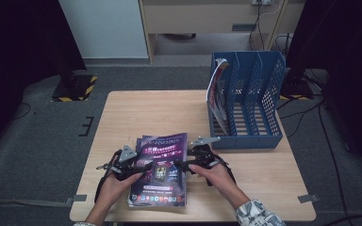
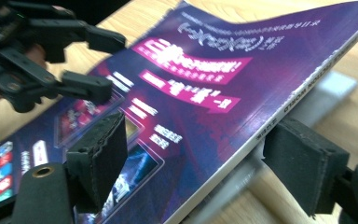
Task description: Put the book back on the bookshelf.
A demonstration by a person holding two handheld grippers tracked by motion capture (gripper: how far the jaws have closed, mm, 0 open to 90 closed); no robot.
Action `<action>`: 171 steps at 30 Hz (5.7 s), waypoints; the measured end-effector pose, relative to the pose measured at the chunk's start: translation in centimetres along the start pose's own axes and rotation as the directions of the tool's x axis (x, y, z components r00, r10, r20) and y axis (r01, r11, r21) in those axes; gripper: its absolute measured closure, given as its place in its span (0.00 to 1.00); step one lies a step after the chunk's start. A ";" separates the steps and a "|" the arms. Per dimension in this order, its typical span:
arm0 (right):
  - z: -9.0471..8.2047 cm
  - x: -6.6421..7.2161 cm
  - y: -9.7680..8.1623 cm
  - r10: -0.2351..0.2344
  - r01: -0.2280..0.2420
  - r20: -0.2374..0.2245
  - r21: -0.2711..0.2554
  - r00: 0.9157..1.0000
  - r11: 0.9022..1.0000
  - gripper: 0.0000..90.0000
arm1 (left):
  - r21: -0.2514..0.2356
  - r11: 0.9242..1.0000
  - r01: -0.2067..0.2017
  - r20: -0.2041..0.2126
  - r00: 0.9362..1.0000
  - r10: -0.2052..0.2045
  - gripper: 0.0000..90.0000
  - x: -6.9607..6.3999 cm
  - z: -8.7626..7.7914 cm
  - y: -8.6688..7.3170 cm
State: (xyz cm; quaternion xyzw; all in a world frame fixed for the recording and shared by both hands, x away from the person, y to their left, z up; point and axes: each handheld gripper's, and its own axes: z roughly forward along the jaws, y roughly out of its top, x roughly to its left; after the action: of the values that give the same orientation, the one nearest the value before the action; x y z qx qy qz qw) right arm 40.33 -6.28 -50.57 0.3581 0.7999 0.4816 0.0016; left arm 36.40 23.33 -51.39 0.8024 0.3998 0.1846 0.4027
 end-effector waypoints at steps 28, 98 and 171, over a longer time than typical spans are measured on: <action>3.6 1.1 2.9 0.004 -0.002 -0.030 0.072 1.000 0.997 0.24 | -0.001 1.000 0.006 0.000 1.000 -0.006 0.30 0.1 -0.1 -0.1; 1.1 3.2 7.3 -0.043 0.043 -0.014 0.019 0.999 0.999 0.88 | -0.056 0.997 0.045 -0.015 0.999 -0.046 0.20 0.3 -0.9 0.3; -1.4 5.1 9.5 -0.206 0.200 -0.051 -0.107 0.977 0.974 0.92 | -0.104 0.993 0.062 0.043 0.997 -0.058 0.84 1.3 -2.6 0.9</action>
State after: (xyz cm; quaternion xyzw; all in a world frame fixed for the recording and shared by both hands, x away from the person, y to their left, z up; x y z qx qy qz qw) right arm 41.45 -1.79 -40.78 0.2587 0.8065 0.5298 0.0443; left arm 36.06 25.38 -49.09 0.7712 0.4053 0.1775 0.4578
